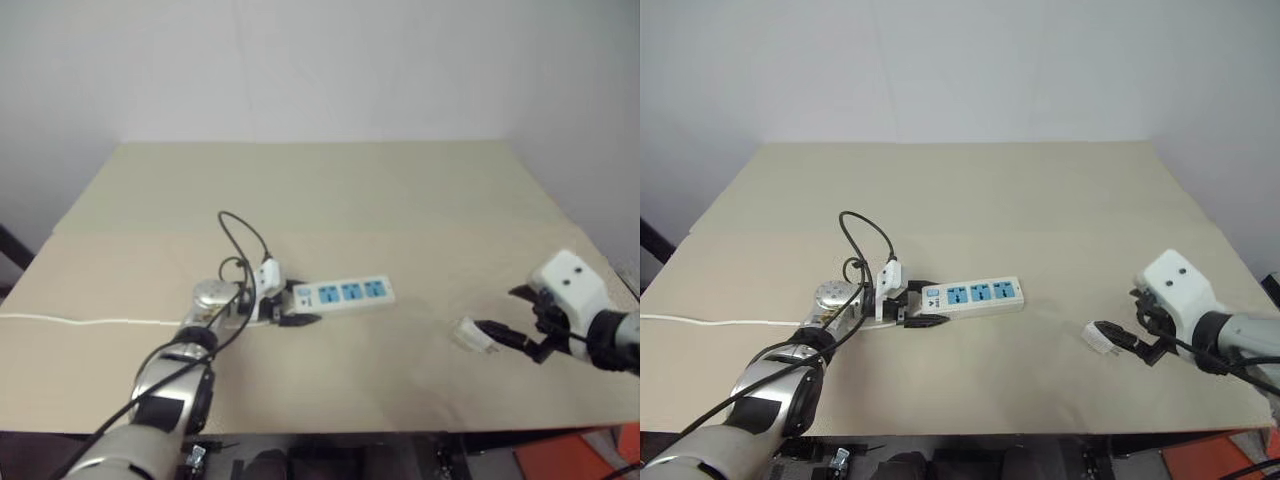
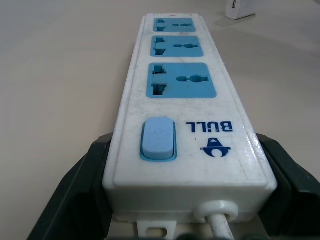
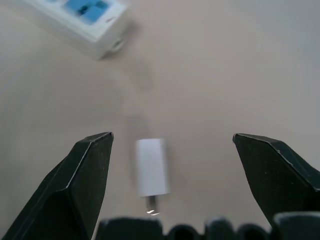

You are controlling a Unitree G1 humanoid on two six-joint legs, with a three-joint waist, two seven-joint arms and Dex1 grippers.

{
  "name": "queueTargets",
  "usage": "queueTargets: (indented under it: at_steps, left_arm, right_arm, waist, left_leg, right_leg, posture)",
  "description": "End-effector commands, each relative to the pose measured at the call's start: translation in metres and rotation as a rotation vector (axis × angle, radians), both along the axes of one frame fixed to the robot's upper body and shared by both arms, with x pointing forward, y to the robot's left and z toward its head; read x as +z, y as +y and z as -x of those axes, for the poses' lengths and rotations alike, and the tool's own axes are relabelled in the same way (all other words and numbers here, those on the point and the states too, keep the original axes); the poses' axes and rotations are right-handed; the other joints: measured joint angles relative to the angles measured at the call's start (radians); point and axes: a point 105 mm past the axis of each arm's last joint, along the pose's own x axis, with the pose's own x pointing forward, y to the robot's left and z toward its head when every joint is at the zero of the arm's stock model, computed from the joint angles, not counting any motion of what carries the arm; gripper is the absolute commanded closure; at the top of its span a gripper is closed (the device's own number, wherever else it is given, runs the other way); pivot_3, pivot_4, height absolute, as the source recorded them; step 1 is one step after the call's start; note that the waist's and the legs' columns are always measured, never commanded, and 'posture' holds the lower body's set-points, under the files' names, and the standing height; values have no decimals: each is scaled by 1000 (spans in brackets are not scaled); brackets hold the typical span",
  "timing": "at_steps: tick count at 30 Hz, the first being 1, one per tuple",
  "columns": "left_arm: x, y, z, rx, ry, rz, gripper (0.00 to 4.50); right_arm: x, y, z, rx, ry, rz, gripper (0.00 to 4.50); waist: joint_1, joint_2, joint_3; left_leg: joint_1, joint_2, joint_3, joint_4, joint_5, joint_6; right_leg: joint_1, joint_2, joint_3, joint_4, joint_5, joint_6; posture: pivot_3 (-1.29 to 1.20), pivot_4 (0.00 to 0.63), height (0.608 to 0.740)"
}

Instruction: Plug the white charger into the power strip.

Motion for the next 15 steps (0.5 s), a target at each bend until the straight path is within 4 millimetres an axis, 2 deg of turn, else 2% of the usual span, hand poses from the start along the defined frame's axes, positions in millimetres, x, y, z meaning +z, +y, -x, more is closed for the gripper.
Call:
queueTargets:
  at_steps: [1,4,10,15]
  left_arm:
    - [4,0,7,-95,-35,-42,1195]
    - [3,-1,12,-129,-35,-45,1195]
    - [-1,-8,23,-180,-7,-1,1195]
    - [-4,-9,29,-188,-10,19,1195]
  right_arm:
    - [11,7,2,101,162,87,0]
    - [6,12,-6,125,246,121,0]
    - [-11,25,-34,88,344,191,0]
    - [-24,23,-52,13,379,237,0]
  waist:
    - [-2,1,0]
    - [-6,0,0]
    - [-12,1,-1]
    - [-4,2,-1]
  left_leg:
    - [0,0,0,1,0,0]
    - [0,1,-1,2,0,0]
    - [-5,0,-1,3,0,0]
    - [-9,-1,-2,4,0,-1]
  right_leg:
    - [0,0,0,-1,0,0]
    - [1,0,-2,-3,0,0]
    - [-4,-1,-1,-1,0,0]
    - [-9,-2,-1,1,1,-1]
  posture:
    - [0,150,740]
    - [0,150,740]
    - [0,150,740]
    - [0,150,740]
